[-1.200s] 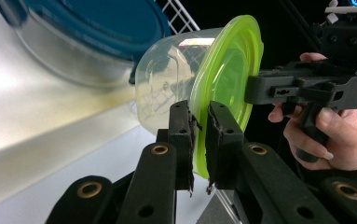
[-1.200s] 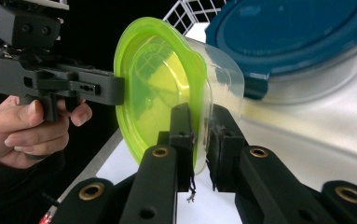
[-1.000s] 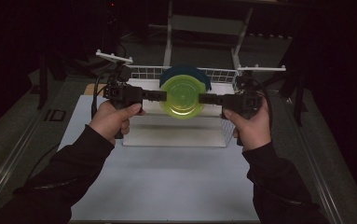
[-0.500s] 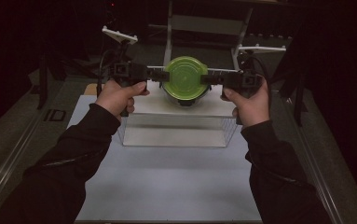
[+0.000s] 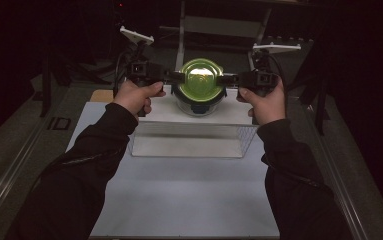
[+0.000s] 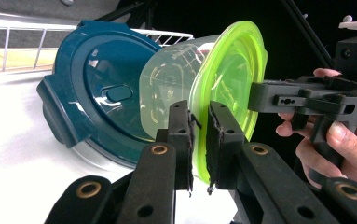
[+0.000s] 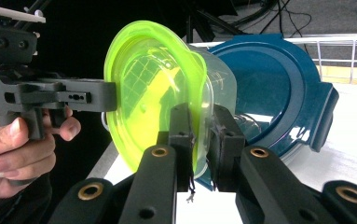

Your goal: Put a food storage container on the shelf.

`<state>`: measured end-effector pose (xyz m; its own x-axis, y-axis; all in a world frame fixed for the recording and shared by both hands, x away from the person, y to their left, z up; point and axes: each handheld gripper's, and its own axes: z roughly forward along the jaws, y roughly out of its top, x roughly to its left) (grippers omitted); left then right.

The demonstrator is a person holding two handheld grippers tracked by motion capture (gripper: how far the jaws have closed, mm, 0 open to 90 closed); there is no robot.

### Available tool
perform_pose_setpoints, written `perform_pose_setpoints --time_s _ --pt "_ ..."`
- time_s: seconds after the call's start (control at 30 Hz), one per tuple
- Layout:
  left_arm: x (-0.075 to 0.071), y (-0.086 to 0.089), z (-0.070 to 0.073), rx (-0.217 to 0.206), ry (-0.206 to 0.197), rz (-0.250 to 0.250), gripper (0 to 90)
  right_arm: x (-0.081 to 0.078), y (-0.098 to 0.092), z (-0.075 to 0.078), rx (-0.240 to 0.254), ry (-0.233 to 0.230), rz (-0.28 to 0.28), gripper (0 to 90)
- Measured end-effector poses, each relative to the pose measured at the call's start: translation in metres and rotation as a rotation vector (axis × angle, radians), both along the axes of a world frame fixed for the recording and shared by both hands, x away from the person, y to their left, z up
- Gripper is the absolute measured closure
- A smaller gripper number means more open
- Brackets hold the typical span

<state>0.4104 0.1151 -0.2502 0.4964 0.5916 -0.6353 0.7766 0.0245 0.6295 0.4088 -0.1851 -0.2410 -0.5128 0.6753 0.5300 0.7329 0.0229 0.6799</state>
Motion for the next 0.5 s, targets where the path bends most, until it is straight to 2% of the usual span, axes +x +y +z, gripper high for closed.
perform_pose_setpoints --time_s 0.13,0.3,0.5 --pt "0.005 -0.001 0.0 -0.006 0.004 -0.002 79.6 0.006 -0.001 0.0 0.002 0.017 -0.01 80.3" --pt "0.011 -0.003 0.0 -0.017 -0.003 0.021 77.6 0.015 -0.001 0.0 0.013 0.043 -0.031 78.8" --pt "0.02 -0.002 -0.006 -0.049 0.0 0.043 75.7 0.023 0.0 0.0 0.026 0.054 -0.051 77.3"
